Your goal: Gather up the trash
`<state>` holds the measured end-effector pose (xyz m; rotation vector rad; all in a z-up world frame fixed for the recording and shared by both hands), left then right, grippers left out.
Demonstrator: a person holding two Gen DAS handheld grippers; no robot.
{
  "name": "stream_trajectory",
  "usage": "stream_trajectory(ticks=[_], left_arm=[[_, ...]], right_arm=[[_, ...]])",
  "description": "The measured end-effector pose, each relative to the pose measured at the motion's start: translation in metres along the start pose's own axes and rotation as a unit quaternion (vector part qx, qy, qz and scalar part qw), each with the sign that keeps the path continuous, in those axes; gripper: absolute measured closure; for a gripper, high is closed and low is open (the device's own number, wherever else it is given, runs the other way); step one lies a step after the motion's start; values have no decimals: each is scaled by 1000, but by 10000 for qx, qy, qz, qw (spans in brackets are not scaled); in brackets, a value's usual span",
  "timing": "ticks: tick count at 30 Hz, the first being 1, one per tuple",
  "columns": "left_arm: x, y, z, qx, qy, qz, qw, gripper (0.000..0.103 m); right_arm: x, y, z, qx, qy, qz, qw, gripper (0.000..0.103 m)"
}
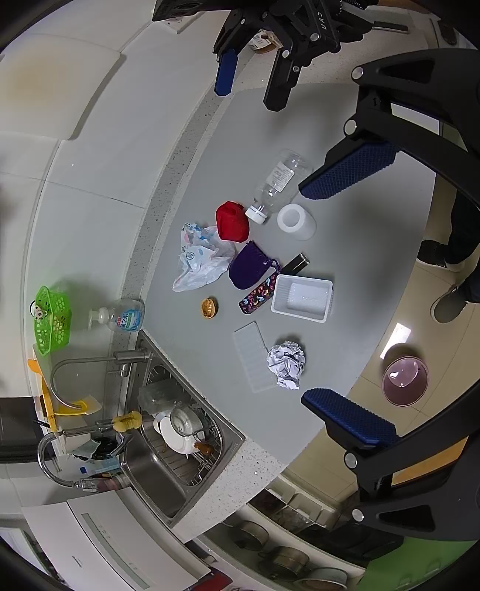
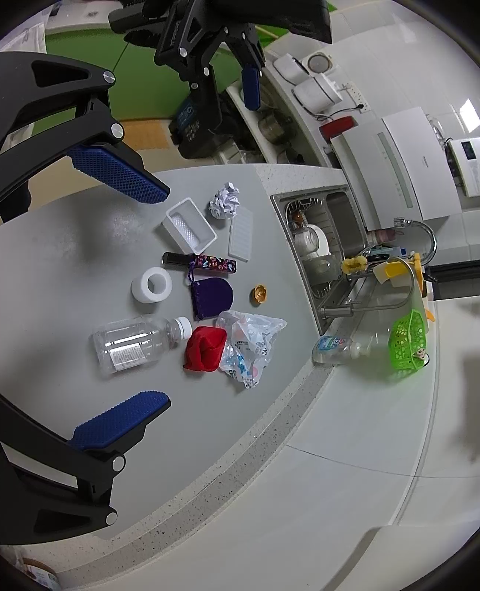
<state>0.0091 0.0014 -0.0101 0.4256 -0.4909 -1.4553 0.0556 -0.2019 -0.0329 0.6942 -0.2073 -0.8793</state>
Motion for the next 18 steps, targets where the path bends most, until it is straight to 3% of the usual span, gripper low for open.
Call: stream_trajectory(ticks=[18], left_arm=[[2,0,1,2,-5,-8,10000,3]], right_arm=[[1,0,2,9,-93,-25,10000,5]])
Point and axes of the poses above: each gripper's, at about its wrist camera, not at the fingertips, and z roughly against the way its jaws point, x to its right, y to its top, the point moved 2 cm from there along -z, roughly the way its jaws point, and after that the axes turned 3 degrees about -x, right-handed, at the moved point
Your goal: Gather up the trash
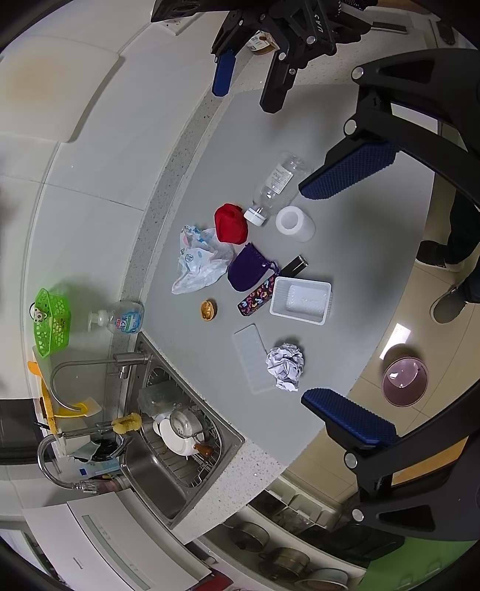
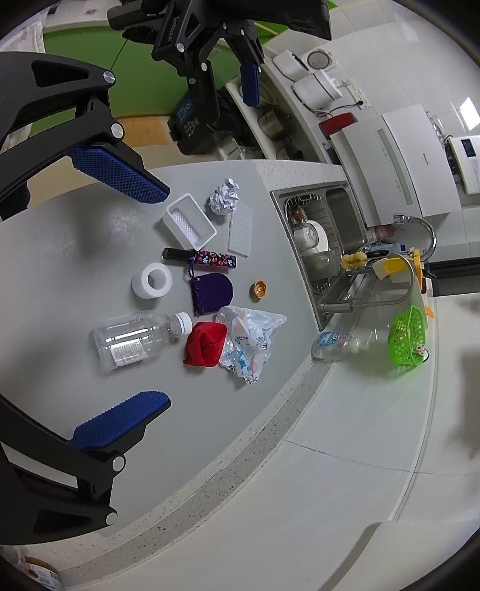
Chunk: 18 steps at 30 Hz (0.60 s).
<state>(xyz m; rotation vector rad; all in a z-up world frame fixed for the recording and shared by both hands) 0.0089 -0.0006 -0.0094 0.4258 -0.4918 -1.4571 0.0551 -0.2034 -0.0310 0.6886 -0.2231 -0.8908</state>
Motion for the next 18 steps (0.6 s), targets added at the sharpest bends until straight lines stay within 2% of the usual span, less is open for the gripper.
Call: stream_trajectory(ticks=[18], left_arm=[[2,-2,-1,-12,-59,17,10000,3]], right_arm=[[2,0,2,31,16,-53,10000,5]])
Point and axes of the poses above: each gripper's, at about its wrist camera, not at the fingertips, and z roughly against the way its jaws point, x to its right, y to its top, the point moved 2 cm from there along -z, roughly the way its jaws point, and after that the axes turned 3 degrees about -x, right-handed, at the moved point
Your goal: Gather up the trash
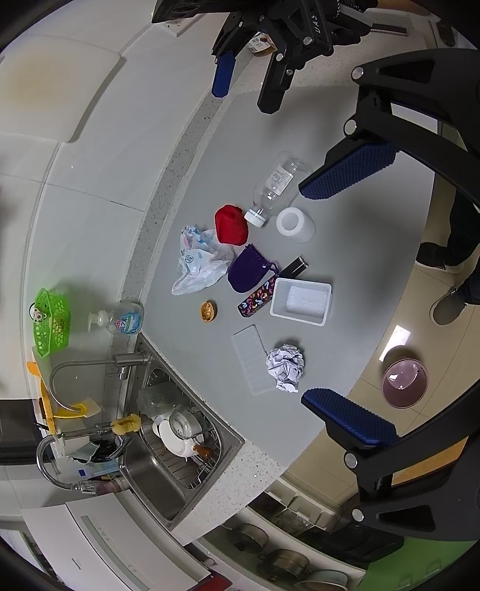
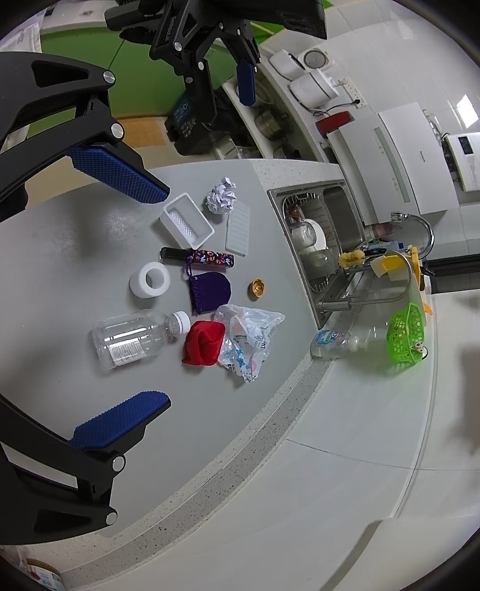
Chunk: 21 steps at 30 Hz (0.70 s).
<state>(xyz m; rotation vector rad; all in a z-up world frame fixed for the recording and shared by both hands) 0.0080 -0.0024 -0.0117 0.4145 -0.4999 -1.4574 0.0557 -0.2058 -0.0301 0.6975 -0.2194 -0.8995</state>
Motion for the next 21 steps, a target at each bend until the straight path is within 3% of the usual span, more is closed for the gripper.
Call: stream_trajectory(ticks=[5,21], left_arm=[[-4,1,0,-12,-145,129,9998,3],[-9,2,-7,11,-141,218,9997,3]], right_arm=[[0,0,0,-8,2,11,10000,5],[-2,1,-4,-25,47,37,10000,5]])
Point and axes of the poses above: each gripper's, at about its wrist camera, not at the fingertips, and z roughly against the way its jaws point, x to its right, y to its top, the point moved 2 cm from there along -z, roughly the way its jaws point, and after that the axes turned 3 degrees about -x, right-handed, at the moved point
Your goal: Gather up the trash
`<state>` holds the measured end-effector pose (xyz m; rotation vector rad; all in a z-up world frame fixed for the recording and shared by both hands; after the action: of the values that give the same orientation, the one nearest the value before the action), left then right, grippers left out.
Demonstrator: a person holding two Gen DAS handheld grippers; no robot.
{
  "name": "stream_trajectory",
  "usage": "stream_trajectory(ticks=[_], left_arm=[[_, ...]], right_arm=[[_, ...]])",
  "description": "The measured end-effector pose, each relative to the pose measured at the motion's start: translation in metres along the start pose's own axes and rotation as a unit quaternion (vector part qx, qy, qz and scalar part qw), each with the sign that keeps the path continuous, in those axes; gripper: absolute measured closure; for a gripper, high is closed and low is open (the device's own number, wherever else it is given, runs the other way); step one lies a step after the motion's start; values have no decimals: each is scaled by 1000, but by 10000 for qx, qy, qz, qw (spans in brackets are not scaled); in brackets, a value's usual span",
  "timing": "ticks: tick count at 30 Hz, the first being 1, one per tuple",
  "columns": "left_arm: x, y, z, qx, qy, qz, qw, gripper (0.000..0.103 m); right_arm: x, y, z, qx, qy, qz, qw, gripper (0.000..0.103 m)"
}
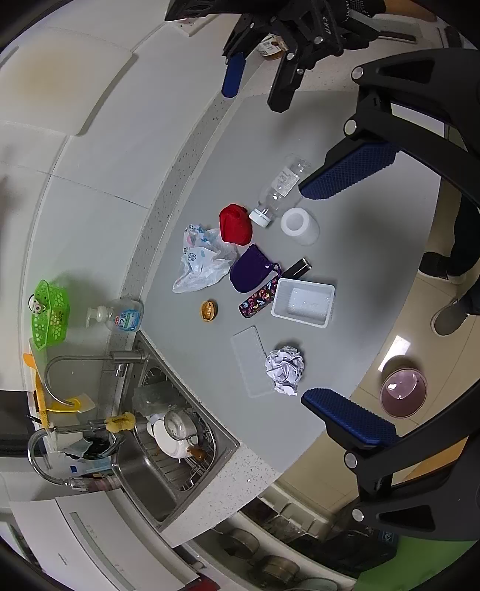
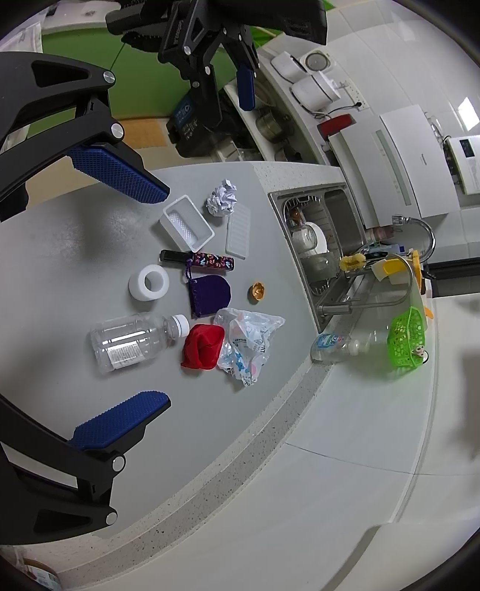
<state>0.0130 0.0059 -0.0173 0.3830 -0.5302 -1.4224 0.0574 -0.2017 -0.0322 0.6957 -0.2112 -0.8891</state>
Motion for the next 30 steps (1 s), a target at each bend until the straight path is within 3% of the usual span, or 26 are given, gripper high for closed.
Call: stream_trajectory(ticks=[3,10,25,26,28,30], left_arm=[[-2,2,-7,-55,-139,30,9999,3],[-12,7,-44,-213,-61,49,9997,3],[-37,4,-160,-1087,117,-14,9940,4],[-38,3,-165,-1127,83,-4,9936,7],[-40,1,-175,-1287,14,35,9917,35],[-41,-1,-180,-1367,-24,55,9906,48]], right_arm=[[1,-1,-3,-30,-3,-5,10000,5],[5,-5,-12,-108,4,-68,9999,5],[29,-18,-28,-353,-57,-332,9988,5],[31,-19,-29,-370,-60,-351,9987,5],[34,-20,-31,-394,-66,-376,9985,5],[36,-21,-33,-420,-64,-411,9983,5]])
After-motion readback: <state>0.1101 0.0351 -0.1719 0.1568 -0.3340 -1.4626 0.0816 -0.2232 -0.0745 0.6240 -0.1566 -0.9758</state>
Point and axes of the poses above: each gripper's, at about its wrist camera, not at the fingertips, and z roughly against the way its jaws point, x to its right, y to its top, the point moved 2 cm from there along -z, roughly the way its jaws point, and after that the axes turned 3 degrees about -x, right-handed, at the moved point
